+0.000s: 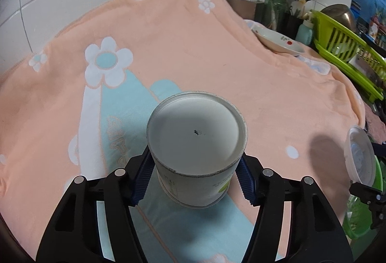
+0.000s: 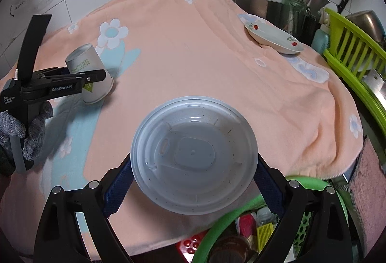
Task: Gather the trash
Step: 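Carry the lid and paper cup over the green basket and release both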
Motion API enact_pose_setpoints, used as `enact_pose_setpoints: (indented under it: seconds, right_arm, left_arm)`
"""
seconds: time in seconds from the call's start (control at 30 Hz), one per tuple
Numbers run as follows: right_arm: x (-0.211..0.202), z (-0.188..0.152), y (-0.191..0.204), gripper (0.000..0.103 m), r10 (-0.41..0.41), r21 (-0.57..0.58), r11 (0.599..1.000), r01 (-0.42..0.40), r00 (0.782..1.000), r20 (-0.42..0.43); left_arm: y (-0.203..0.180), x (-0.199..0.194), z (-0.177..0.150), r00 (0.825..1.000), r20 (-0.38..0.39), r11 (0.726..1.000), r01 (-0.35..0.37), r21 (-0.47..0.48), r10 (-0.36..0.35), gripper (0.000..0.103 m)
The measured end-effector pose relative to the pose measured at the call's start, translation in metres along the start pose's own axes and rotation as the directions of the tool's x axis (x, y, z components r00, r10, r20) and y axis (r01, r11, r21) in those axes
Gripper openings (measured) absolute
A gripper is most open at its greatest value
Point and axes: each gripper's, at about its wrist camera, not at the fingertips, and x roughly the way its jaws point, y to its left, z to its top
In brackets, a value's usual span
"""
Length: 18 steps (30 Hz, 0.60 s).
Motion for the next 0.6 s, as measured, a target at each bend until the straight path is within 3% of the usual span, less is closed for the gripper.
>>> enact_pose_setpoints:
  seconds: [0.6]
  right_arm:
    - [-0.053, -0.056, -0.027, 0.089, -0.029, 0.092, 0.995, 0.026, 0.999, 0.033]
  left_arm:
    - [-0.051, -0.081, -0.022, 0.995, 0.087, 0.996, 0.047, 0.072, -0.053, 0.060]
